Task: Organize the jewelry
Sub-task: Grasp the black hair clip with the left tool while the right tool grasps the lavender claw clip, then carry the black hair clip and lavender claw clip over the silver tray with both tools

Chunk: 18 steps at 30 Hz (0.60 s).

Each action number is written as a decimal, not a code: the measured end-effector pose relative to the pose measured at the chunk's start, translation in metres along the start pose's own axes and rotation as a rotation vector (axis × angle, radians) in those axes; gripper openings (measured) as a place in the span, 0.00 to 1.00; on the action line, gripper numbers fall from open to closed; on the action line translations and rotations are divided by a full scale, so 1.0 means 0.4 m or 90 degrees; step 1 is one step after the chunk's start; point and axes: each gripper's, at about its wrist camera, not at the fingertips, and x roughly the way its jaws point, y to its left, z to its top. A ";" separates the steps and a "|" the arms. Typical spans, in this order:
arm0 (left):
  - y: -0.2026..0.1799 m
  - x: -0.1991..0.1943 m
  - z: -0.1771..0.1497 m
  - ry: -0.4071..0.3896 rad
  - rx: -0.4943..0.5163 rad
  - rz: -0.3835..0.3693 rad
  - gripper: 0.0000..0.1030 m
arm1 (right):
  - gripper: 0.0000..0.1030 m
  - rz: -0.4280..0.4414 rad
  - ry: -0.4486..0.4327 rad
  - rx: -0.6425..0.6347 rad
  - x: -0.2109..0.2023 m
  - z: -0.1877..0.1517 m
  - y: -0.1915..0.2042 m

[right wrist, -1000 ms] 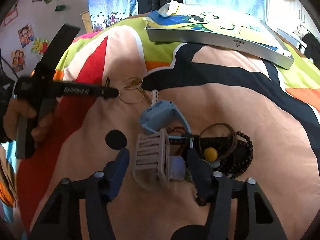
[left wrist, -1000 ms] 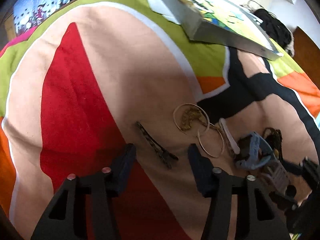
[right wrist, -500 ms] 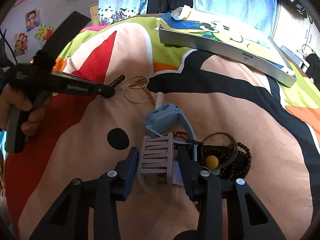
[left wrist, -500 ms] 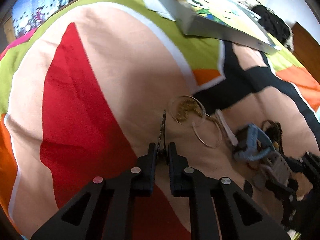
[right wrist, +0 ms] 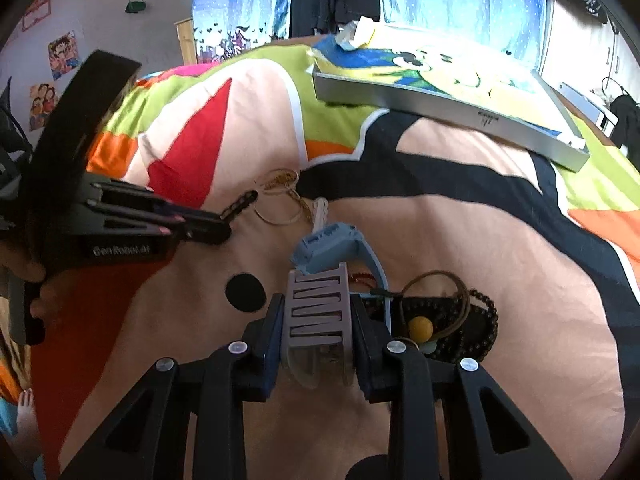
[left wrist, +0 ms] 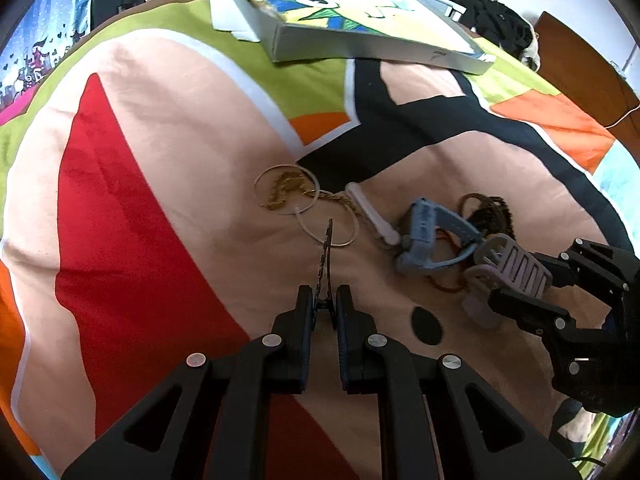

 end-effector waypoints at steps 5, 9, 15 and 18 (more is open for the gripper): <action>-0.016 -0.027 0.016 -0.016 0.002 -0.018 0.08 | 0.28 0.016 -0.025 0.019 -0.036 0.038 -0.008; -0.022 -0.052 0.046 -0.040 0.003 -0.030 0.08 | 0.28 0.020 -0.058 0.042 -0.065 0.089 -0.035; -0.008 -0.099 0.161 -0.122 -0.011 -0.033 0.08 | 0.28 -0.001 -0.134 0.099 -0.098 0.206 -0.125; -0.002 -0.110 0.228 -0.163 -0.021 -0.030 0.08 | 0.28 -0.017 -0.174 0.123 -0.099 0.270 -0.178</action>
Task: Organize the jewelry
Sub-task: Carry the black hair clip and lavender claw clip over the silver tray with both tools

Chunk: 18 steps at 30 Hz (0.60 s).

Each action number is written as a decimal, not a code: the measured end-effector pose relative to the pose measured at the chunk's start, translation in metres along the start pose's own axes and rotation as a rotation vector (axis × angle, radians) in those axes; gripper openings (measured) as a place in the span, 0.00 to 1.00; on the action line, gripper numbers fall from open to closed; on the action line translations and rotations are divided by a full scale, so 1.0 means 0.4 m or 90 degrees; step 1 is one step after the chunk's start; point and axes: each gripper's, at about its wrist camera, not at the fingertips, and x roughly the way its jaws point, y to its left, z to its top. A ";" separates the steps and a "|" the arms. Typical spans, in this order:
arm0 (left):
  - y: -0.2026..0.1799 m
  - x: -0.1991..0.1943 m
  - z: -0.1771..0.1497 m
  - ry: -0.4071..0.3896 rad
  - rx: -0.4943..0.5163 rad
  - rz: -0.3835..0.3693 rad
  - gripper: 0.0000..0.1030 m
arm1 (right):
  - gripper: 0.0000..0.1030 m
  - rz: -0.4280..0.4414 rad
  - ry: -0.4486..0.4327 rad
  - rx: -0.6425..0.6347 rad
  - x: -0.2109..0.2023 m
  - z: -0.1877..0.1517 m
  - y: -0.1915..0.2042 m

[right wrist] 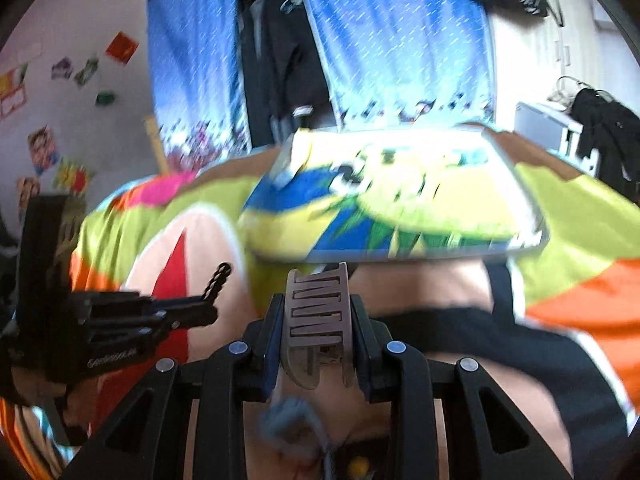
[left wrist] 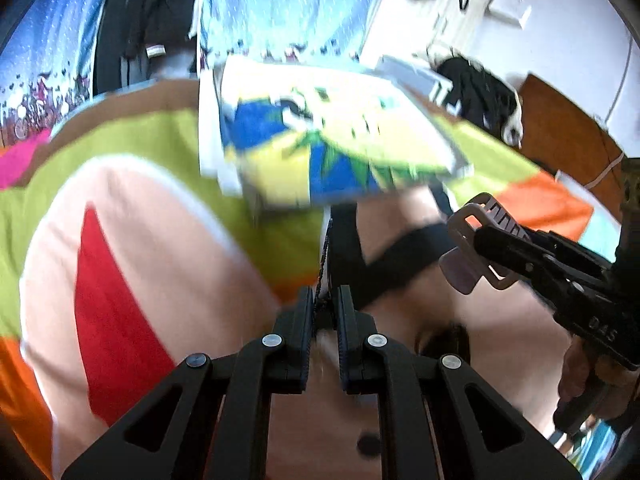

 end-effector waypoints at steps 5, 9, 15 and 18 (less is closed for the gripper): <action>0.012 0.039 0.093 -0.039 0.001 0.006 0.09 | 0.28 -0.016 -0.042 0.025 0.060 0.091 -0.052; 0.045 0.095 0.146 -0.030 -0.028 -0.001 0.08 | 0.28 -0.014 -0.051 0.064 0.116 0.133 -0.098; 0.077 0.151 0.192 -0.012 -0.046 0.003 0.09 | 0.28 -0.007 -0.032 0.115 0.206 0.147 -0.154; 0.087 0.177 0.199 0.000 -0.052 0.011 0.09 | 0.28 -0.012 -0.014 0.119 0.242 0.134 -0.159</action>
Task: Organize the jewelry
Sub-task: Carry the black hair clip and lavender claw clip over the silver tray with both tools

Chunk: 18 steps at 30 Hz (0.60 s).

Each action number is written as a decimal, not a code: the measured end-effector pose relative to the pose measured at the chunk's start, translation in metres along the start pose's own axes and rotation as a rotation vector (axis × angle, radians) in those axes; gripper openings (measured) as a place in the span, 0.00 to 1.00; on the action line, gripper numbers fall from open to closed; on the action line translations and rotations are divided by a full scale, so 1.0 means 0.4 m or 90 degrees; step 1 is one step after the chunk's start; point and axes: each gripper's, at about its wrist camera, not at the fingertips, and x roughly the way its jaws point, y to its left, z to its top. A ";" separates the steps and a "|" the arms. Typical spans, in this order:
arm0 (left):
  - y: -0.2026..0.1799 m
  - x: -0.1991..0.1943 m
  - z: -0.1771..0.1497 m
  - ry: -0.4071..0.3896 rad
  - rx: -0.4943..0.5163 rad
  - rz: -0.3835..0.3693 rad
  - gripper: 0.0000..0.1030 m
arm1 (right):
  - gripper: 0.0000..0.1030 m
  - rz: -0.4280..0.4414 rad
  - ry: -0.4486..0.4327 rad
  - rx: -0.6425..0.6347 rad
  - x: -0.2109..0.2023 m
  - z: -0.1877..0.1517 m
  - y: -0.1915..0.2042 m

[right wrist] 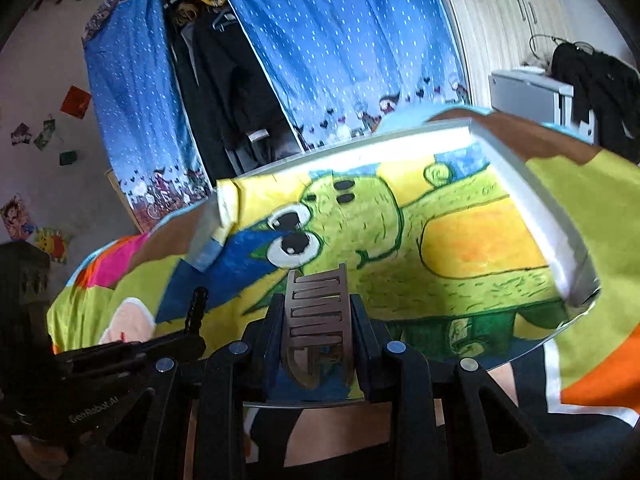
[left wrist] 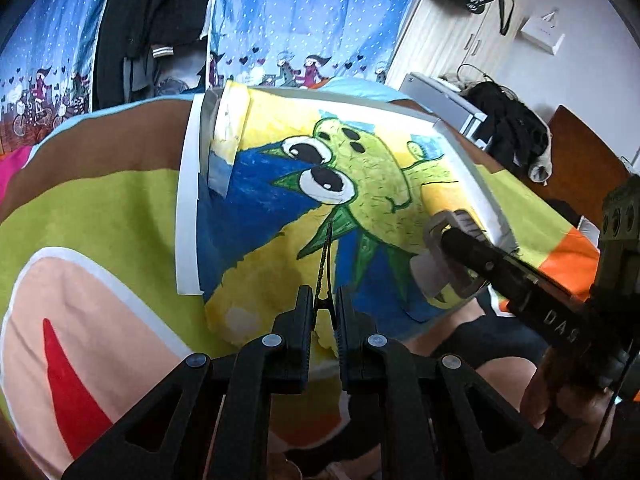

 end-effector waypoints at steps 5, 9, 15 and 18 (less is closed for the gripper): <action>0.018 0.026 0.000 0.018 -0.007 0.001 0.09 | 0.28 -0.011 0.020 0.008 0.035 -0.018 -0.020; 0.035 0.031 -0.003 0.019 -0.025 -0.005 0.09 | 0.33 -0.020 0.020 0.000 0.037 -0.025 -0.027; 0.024 0.031 -0.006 0.023 -0.010 0.005 0.10 | 0.51 -0.034 0.012 -0.007 0.027 -0.027 -0.036; 0.019 0.021 -0.008 0.017 -0.002 0.020 0.23 | 0.64 -0.044 0.001 -0.017 0.009 -0.024 -0.037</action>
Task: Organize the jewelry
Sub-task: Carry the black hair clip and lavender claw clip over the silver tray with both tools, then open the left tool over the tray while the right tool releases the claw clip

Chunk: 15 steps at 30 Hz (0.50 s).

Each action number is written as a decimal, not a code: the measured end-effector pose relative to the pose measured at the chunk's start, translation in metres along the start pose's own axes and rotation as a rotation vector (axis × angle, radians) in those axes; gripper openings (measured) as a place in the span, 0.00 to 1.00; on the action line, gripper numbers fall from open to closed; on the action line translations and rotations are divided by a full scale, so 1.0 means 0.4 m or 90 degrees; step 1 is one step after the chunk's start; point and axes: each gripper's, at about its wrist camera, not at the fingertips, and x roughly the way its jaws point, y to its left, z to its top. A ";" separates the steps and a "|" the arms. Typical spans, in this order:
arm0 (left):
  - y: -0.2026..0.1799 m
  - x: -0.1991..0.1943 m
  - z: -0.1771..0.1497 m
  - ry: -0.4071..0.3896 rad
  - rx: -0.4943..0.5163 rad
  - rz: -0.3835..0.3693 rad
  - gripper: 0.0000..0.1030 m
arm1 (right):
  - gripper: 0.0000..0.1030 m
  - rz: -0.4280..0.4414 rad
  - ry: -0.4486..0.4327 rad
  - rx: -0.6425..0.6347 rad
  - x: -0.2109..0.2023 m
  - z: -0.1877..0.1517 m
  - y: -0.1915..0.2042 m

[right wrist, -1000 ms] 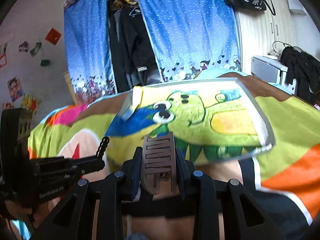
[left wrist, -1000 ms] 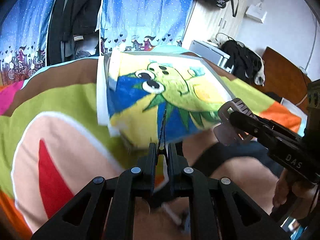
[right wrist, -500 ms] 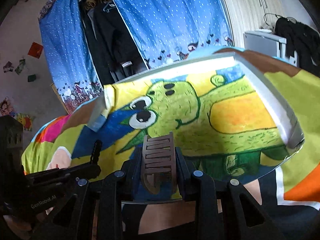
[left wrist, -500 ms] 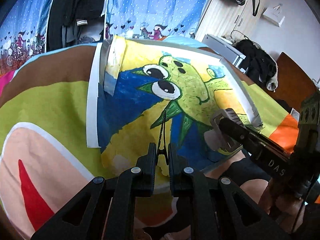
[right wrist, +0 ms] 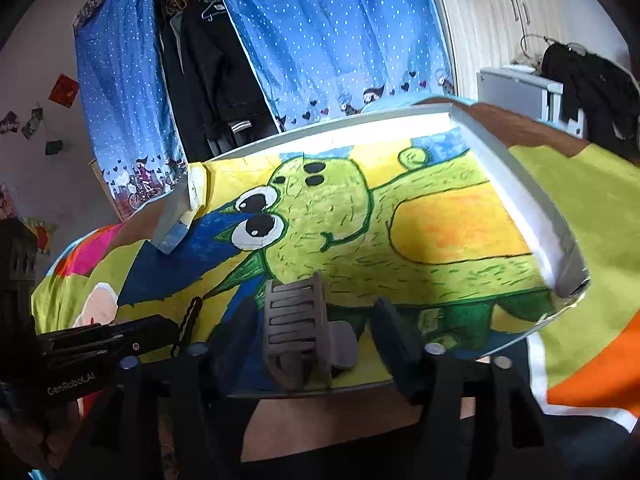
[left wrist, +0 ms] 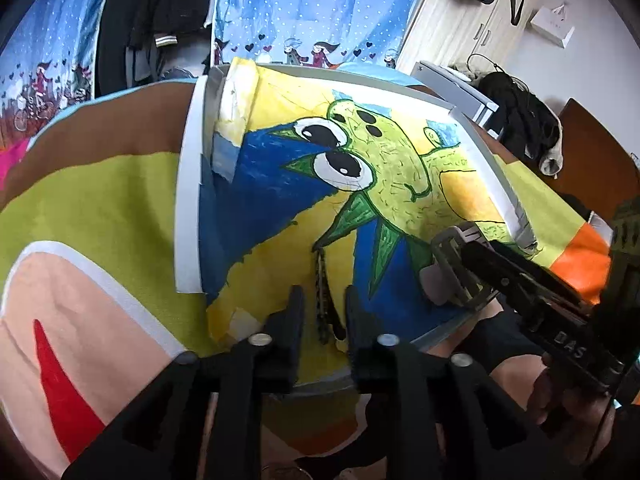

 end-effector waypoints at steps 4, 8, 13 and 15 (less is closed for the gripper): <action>-0.003 -0.030 -0.002 -0.027 -0.005 -0.014 0.42 | 0.80 -0.011 -0.027 -0.013 -0.045 0.003 0.002; -0.014 -0.084 -0.010 -0.077 -0.007 -0.013 0.73 | 0.96 -0.020 -0.049 -0.027 -0.102 0.001 -0.001; -0.007 -0.155 -0.018 -0.128 -0.037 -0.001 0.82 | 1.00 -0.038 -0.064 -0.028 -0.174 0.003 -0.008; -0.006 -0.178 -0.021 -0.137 -0.043 0.008 0.82 | 1.00 -0.048 -0.070 -0.027 -0.202 0.000 -0.005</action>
